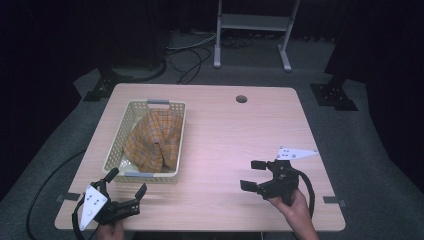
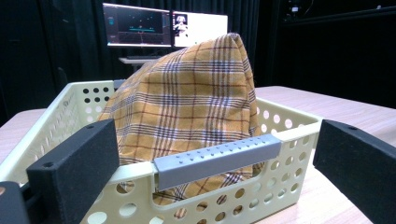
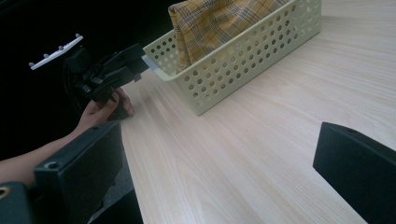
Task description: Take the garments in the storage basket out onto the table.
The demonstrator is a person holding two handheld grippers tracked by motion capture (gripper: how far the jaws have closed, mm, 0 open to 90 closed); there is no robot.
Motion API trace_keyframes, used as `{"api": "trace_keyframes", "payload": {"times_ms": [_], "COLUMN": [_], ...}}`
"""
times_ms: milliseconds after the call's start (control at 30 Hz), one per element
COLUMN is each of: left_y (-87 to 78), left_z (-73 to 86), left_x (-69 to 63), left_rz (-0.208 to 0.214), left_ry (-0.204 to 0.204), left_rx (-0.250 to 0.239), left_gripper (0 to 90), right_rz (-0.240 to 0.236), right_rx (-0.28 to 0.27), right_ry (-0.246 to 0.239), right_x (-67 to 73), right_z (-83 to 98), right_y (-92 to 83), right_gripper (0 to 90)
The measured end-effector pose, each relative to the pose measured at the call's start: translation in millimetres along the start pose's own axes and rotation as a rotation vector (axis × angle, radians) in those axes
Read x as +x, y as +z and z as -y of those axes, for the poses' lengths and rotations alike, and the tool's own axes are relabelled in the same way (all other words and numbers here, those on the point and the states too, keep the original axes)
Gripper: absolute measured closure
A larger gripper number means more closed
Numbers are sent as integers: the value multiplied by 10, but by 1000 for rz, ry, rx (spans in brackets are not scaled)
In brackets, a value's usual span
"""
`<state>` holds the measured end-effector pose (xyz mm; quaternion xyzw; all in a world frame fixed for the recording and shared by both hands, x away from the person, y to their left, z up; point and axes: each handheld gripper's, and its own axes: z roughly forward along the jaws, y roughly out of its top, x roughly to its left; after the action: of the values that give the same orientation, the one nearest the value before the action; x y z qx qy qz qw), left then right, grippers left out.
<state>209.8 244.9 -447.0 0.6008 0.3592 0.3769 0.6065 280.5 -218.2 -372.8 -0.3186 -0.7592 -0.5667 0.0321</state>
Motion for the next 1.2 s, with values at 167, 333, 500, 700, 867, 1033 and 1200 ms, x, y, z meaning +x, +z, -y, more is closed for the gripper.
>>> {"api": "trace_keyframes", "payload": {"times_ms": [167, 333, 500, 700, 867, 1033, 1200], "left_y": [0, 1, 0, 1, 0, 0, 1], "left_z": [0, 0, 0, 0, 0, 0, 0], "left_x": [0, 0, 0, 0, 0, 0, 0], "left_rz": [0, 0, 0, 0, 0, 0, 0], "left_ry": [0, 0, 0, 0, 0, 0, -1], "left_rx": [0, 0, 0, 0, 0, 0, 0], "left_gripper": [1, 1, 2, 1, 1, 1, 1], "right_rz": [-3, -5, -3, -11, -15, -20, -26], "right_rx": [5, 17, 26, 7, 13, 26, 29], "right_ry": [-1, -9, -15, 1, -5, -15, -17], "right_x": [18, 40, 65, 55, 84, 113, 131], "right_z": [-39, -79, -134, -171, -213, -250, -280], "right_y": [76, 154, 238, 262, 322, 392, 471], "right_gripper": [16, 16, 16, 16, 16, 16, 16]}}
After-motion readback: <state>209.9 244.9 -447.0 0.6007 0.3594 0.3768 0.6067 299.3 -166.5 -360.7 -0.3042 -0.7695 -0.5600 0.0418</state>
